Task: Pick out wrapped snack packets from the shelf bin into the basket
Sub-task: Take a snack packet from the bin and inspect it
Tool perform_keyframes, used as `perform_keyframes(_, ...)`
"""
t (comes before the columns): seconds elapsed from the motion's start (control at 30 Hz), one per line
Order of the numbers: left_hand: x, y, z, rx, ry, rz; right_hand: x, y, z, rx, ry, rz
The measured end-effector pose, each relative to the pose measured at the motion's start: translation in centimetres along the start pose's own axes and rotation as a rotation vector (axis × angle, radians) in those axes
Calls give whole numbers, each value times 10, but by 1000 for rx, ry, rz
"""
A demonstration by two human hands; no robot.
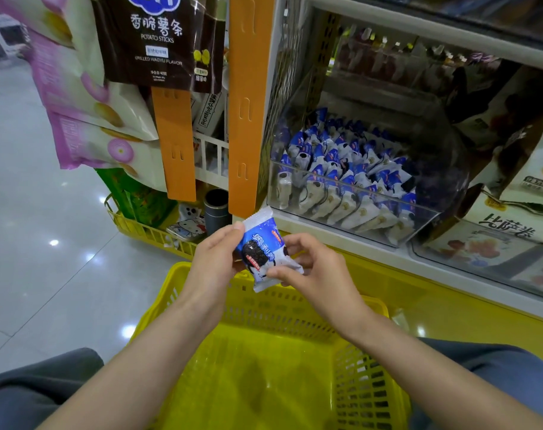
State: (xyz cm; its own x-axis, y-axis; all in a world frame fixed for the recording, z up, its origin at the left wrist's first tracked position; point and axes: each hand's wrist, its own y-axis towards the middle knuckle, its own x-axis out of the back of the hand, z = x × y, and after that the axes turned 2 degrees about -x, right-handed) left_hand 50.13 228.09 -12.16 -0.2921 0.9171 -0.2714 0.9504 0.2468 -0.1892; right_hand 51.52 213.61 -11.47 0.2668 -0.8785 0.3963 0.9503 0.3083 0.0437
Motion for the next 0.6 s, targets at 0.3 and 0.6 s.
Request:
perform_keyframes(0.3, -4, -5, -1, 61, 72, 275, 4, 5, 6, -92, 326, -25)
perform_keyframes(0.6, 0, 2, -10, -61, 22, 168, 68, 63, 35, 206, -271, -319)
